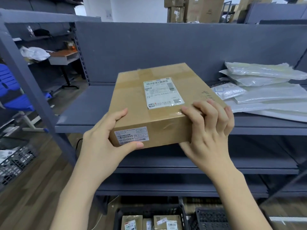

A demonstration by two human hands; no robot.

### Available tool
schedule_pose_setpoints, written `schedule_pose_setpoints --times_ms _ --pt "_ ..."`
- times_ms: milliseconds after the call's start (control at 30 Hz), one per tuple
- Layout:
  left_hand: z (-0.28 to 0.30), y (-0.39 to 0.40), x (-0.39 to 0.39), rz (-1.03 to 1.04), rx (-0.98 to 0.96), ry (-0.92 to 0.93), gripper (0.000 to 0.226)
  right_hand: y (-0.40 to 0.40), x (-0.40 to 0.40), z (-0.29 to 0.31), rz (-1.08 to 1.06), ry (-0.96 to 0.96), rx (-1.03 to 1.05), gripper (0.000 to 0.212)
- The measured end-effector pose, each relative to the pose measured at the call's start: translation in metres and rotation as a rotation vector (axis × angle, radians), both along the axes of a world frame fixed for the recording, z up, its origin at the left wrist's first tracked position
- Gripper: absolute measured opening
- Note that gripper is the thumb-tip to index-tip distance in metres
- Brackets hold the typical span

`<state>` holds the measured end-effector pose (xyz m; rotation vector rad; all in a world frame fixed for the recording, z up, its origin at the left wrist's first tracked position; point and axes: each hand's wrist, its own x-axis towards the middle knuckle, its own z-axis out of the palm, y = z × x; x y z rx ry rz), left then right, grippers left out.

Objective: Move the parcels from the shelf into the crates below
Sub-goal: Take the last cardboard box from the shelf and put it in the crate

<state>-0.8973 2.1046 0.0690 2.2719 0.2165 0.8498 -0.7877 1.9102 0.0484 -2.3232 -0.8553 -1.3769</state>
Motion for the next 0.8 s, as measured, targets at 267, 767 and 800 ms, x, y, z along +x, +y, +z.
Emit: schedule_pose_setpoints --times_ms 267,767,800 --pt "-0.026 0.003 0.008 0.103 0.110 -0.349 0.068 -0.026 0.001 0.025 0.375 0.639 0.182 0.111" --pt "-0.031 0.010 0.008 0.028 -0.036 0.000 0.122 -0.013 -0.003 -0.024 0.355 0.553 0.400 0.100" --pt "-0.032 0.010 0.009 0.027 -0.015 0.023 0.121 -0.012 -0.002 -0.027 0.361 0.509 0.393 0.100"
